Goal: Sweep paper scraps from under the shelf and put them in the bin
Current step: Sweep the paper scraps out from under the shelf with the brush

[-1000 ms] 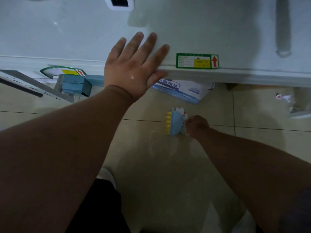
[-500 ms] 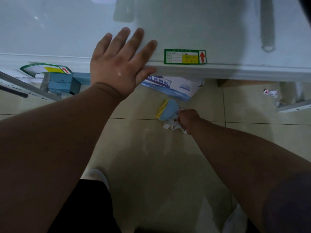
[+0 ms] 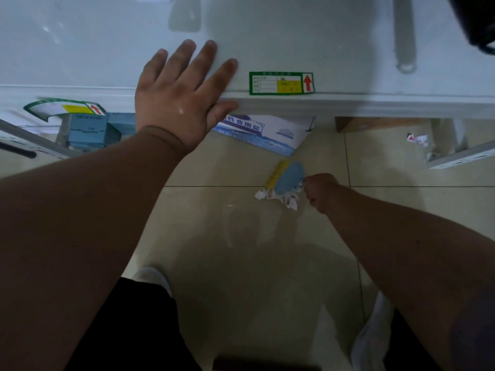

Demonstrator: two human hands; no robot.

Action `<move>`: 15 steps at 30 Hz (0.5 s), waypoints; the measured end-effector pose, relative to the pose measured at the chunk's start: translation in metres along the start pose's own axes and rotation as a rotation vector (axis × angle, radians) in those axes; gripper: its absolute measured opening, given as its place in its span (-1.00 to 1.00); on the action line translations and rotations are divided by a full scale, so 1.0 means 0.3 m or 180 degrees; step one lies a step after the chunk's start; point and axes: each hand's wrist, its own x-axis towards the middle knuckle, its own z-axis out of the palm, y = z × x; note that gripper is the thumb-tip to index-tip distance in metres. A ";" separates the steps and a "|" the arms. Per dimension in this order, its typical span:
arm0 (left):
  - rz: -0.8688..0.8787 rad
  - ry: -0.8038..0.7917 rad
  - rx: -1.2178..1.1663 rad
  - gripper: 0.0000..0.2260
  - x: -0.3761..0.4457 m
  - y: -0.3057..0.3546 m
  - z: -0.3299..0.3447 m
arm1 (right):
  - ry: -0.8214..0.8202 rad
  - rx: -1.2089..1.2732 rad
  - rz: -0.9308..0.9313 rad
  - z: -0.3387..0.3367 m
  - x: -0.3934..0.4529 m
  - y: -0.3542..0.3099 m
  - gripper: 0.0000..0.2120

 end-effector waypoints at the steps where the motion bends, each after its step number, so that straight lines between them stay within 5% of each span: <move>1: -0.0004 -0.0029 -0.0010 -0.46 -0.001 0.000 -0.002 | -0.0062 0.0089 -0.0001 -0.001 -0.011 0.001 -0.60; 9: -0.0001 -0.0047 -0.0016 -0.46 -0.001 -0.001 -0.004 | -0.0311 -0.0368 -0.0431 0.149 -0.075 -0.034 -0.70; 15: 0.0023 0.0022 -0.0013 -0.47 -0.003 -0.008 0.016 | 0.0080 -0.0797 -0.0216 0.059 -0.035 -0.010 -0.63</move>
